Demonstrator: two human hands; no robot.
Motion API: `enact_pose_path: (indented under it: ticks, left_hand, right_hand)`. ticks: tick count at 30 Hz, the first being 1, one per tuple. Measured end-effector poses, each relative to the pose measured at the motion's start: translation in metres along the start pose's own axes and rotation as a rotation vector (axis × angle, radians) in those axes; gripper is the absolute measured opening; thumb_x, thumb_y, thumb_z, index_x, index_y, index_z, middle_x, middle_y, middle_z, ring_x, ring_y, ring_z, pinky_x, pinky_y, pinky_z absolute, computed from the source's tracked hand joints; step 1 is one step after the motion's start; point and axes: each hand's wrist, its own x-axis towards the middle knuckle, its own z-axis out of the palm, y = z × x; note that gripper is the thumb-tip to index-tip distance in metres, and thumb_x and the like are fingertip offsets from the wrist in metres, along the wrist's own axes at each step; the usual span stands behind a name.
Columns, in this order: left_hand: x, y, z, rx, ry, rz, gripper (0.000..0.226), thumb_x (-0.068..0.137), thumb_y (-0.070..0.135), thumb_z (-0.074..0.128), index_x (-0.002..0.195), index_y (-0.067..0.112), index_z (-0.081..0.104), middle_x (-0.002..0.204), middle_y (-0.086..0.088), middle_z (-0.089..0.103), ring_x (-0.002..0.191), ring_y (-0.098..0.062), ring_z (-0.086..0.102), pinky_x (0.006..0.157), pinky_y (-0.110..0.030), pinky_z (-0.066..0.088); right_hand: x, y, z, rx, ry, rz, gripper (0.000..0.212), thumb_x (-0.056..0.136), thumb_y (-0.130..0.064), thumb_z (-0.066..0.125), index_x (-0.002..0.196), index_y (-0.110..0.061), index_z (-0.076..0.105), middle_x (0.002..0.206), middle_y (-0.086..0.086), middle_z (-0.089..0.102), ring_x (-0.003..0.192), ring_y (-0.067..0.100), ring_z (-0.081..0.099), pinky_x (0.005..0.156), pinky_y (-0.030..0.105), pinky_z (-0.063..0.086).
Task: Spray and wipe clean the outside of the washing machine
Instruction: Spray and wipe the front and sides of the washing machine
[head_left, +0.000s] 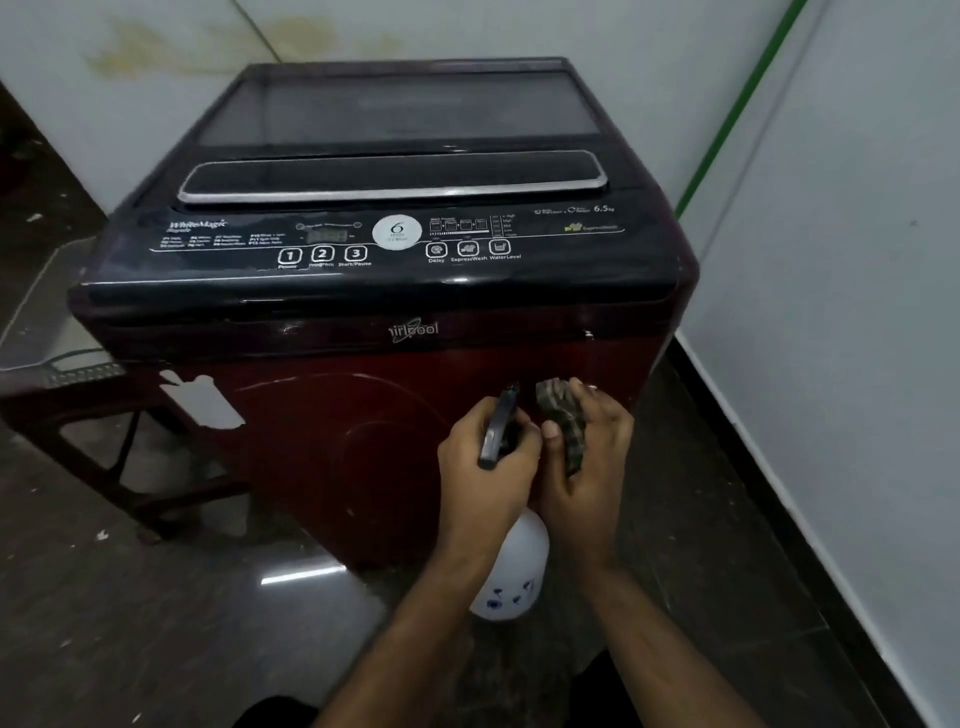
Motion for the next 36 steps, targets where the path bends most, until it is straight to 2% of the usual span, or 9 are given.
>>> enact_pose_path:
  ticks: [3,7,9,13,19,24,27,31,36]
  left_hand:
    - [0.010,-0.010,0.000,0.007,-0.029,0.098,0.008,0.094,0.009,0.072,0.087,0.011,0.066,0.076,-0.010,0.069,0.070,-0.032,0.068,0.062,-0.042,0.058]
    - [0.028,-0.024,0.003,0.063,-0.041,0.239,0.007,0.090,0.009,0.072,0.089,0.013,0.066,0.077,-0.008,0.069,0.063,-0.024,0.067,0.058,-0.039,0.059]
    - [0.034,-0.031,0.005,0.057,-0.054,0.316,0.006,0.090,0.009,0.071,0.090,0.013,0.066,0.076,-0.008,0.069,0.057,-0.020,0.064,0.050,-0.035,0.057]
    - [0.037,-0.034,0.003,0.066,0.006,0.410,0.006,0.090,0.008,0.070,0.089,0.010,0.065,0.075,-0.009,0.067,0.053,-0.015,0.060,0.047,-0.024,0.052]
    - [0.042,-0.026,0.007,0.102,-0.041,0.307,0.007,0.092,0.012,0.072,0.089,0.012,0.066,0.079,-0.009,0.070,0.057,-0.015,0.063,0.049,-0.024,0.053]
    - [0.048,-0.027,0.012,0.016,-0.044,0.376,0.013,0.093,0.020,0.075,0.086,0.013,0.066,0.075,-0.007,0.068,0.061,-0.015,0.066,0.051,-0.027,0.055]
    - [0.044,-0.024,0.013,0.038,-0.051,0.378,0.015,0.093,0.021,0.075,0.084,0.015,0.065,0.070,0.001,0.065,0.058,-0.010,0.064,0.051,-0.026,0.055]
    - [0.048,-0.013,0.013,0.046,-0.062,0.362,0.010,0.093,0.015,0.073,0.087,0.011,0.066,0.078,-0.008,0.069,0.057,-0.012,0.063,0.048,-0.021,0.051]
    - [0.037,-0.017,0.022,0.023,-0.080,0.373,0.011,0.094,0.017,0.072,0.086,0.014,0.066,0.075,-0.002,0.068,0.054,-0.008,0.062,0.050,-0.021,0.051]
  right_hand:
    - [0.007,0.025,0.010,-0.021,0.085,-0.190,0.045,0.098,-0.012,0.062,0.142,-0.012,0.052,0.142,0.011,0.040,0.135,0.018,0.045,0.109,0.023,0.040]
    - [0.022,0.059,0.027,-0.071,0.233,-0.435,0.044,0.097,-0.011,0.064,0.140,-0.014,0.054,0.144,0.013,0.037,0.136,0.026,0.043,0.108,0.046,0.044]
    - [0.028,0.072,0.033,-0.103,0.319,-0.546,0.044,0.096,-0.012,0.066,0.139,-0.014,0.055,0.144,0.013,0.038,0.135,0.028,0.043,0.106,0.050,0.044]
    - [0.032,0.080,0.043,-0.257,0.404,-0.576,0.044,0.096,-0.016,0.069,0.139,-0.019,0.061,0.143,0.011,0.048,0.129,0.028,0.047,0.103,0.045,0.042]
    - [0.038,0.095,0.043,-0.439,0.397,-0.612,0.041,0.094,-0.023,0.065,0.135,-0.028,0.063,0.137,0.003,0.054,0.107,0.027,0.051,0.085,0.042,0.046]
    - [0.045,0.105,0.049,-0.434,0.415,-0.599,0.044,0.086,-0.015,0.080,0.128,-0.025,0.067,0.139,0.003,0.053,0.109,0.030,0.055,0.086,0.046,0.045]
    - [0.043,0.103,0.050,-0.416,0.424,-0.592,0.048,0.086,-0.013,0.079,0.129,-0.028,0.063,0.140,0.004,0.053,0.112,0.030,0.052,0.088,0.046,0.045]
    - [0.040,0.099,0.052,-0.416,0.411,-0.569,0.046,0.087,-0.016,0.076,0.130,-0.026,0.063,0.141,0.005,0.051,0.112,0.029,0.049,0.088,0.046,0.044]
    - [0.034,0.088,0.047,-0.395,0.361,-0.511,0.060,0.086,-0.028,0.081,0.138,-0.030,0.053,0.131,0.003,0.048,0.107,0.020,0.045,0.085,0.037,0.045]
